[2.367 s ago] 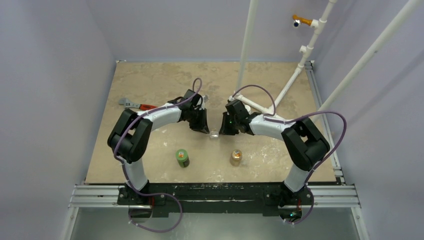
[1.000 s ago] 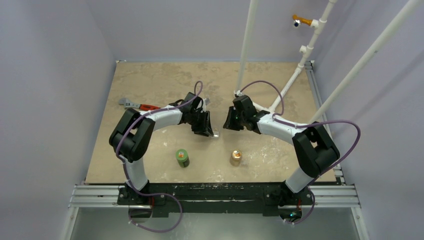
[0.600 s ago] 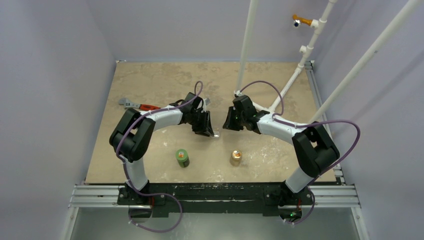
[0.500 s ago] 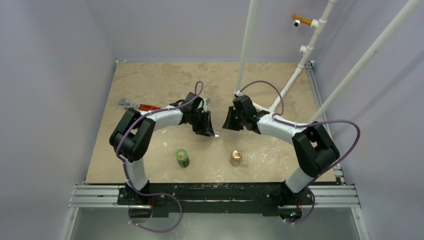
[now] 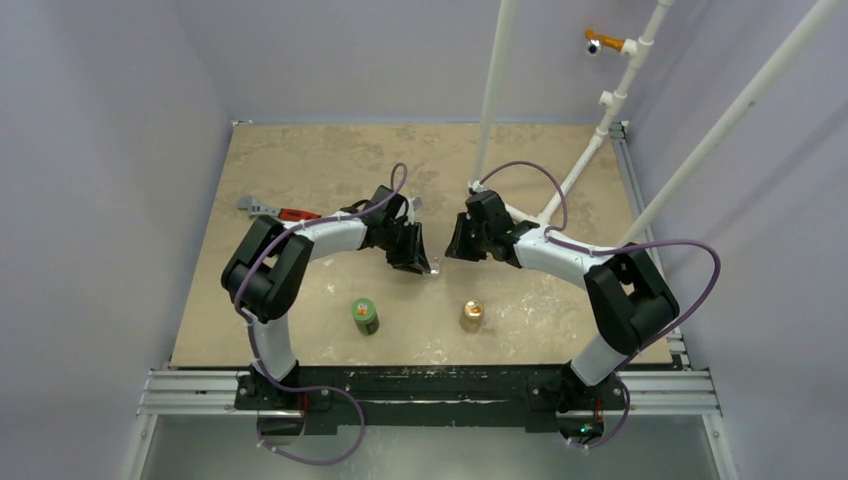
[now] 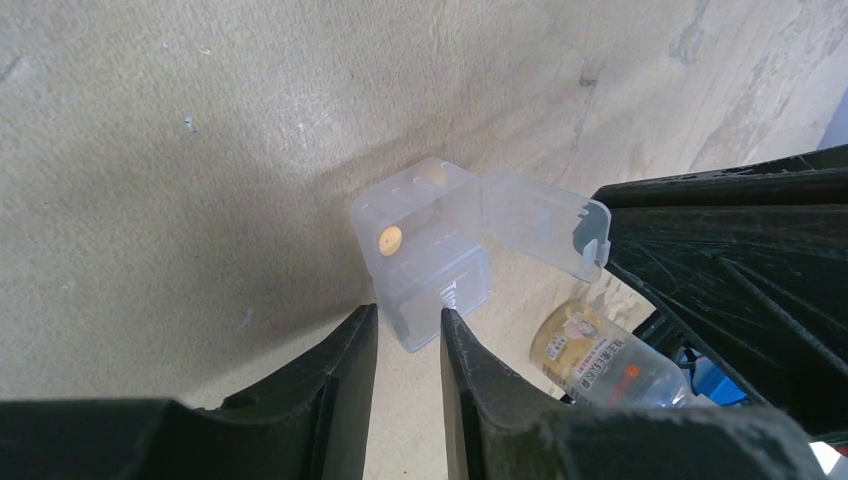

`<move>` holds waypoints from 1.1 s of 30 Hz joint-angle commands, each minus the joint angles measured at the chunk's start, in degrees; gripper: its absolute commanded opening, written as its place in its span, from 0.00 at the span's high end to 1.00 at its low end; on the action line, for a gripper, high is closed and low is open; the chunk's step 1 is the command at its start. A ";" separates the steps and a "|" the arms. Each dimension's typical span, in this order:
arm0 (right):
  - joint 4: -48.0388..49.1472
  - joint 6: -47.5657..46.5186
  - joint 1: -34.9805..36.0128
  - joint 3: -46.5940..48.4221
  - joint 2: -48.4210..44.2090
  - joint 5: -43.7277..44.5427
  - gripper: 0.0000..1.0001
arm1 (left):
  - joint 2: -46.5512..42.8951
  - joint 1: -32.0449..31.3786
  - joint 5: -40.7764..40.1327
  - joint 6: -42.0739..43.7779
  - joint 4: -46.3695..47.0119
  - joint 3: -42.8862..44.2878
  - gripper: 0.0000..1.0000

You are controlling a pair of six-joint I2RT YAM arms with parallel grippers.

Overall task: Sort the pills into containers
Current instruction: Close the pill container at the center of the board.

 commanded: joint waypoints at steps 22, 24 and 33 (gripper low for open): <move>4.33 -0.68 -0.02 0.75 0.17 -2.65 0.83 | 2.01 -1.13 -3.94 1.51 -4.01 3.24 0.77; 4.86 -0.60 0.01 0.69 0.73 -3.05 0.83 | 2.06 -1.20 -4.04 1.63 -4.26 3.48 0.77; 6.11 -0.41 0.14 1.09 3.34 -4.80 0.80 | 2.12 -1.24 -4.17 2.00 -4.81 4.03 0.77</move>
